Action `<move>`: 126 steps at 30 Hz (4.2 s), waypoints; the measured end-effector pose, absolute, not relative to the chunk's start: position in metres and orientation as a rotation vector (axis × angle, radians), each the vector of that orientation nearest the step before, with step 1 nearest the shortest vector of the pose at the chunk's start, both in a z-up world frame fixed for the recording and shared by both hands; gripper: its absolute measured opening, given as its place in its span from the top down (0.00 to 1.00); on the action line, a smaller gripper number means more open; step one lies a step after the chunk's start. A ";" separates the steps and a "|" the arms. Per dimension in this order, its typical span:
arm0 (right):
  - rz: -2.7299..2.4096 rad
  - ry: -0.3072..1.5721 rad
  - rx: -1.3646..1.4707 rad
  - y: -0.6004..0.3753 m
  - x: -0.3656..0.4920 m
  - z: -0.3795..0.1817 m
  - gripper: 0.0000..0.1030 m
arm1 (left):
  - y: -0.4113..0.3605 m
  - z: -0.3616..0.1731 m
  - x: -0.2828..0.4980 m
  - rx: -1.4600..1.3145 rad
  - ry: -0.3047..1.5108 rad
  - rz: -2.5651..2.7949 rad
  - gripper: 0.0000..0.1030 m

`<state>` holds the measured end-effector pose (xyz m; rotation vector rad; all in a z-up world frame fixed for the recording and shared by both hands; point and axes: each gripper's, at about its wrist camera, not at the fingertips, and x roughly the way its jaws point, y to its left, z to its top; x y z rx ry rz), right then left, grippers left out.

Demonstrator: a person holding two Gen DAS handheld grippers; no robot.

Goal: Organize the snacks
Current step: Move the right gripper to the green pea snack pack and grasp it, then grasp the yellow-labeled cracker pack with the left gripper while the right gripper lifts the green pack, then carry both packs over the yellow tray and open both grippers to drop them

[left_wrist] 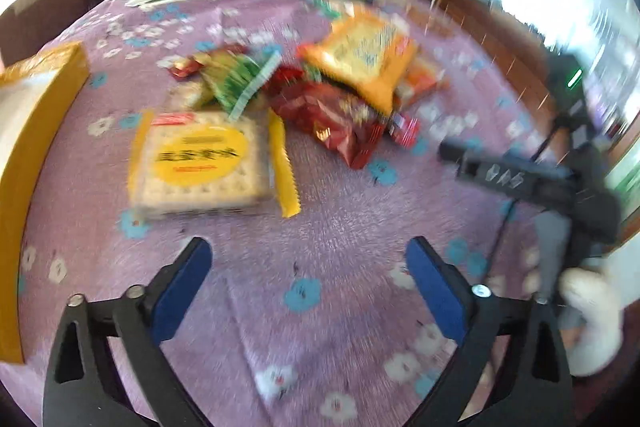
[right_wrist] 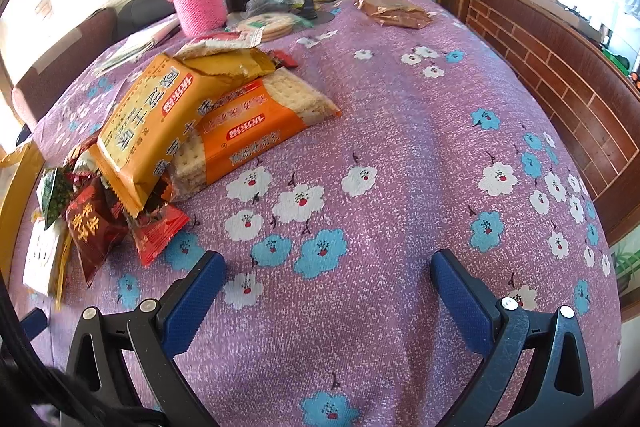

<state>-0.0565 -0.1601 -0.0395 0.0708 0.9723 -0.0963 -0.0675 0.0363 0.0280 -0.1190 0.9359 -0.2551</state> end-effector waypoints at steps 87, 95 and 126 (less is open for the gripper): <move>0.359 0.754 0.367 -0.082 -0.063 0.018 0.63 | 0.105 0.016 0.043 -0.131 1.145 -0.586 0.05; 0.355 0.758 0.378 -0.082 -0.064 0.016 0.62 | 0.064 0.029 -0.030 0.152 1.036 -0.635 0.05; 0.499 0.702 0.187 -0.008 -0.099 0.056 0.64 | 0.267 0.088 -0.116 -0.162 0.764 0.036 0.31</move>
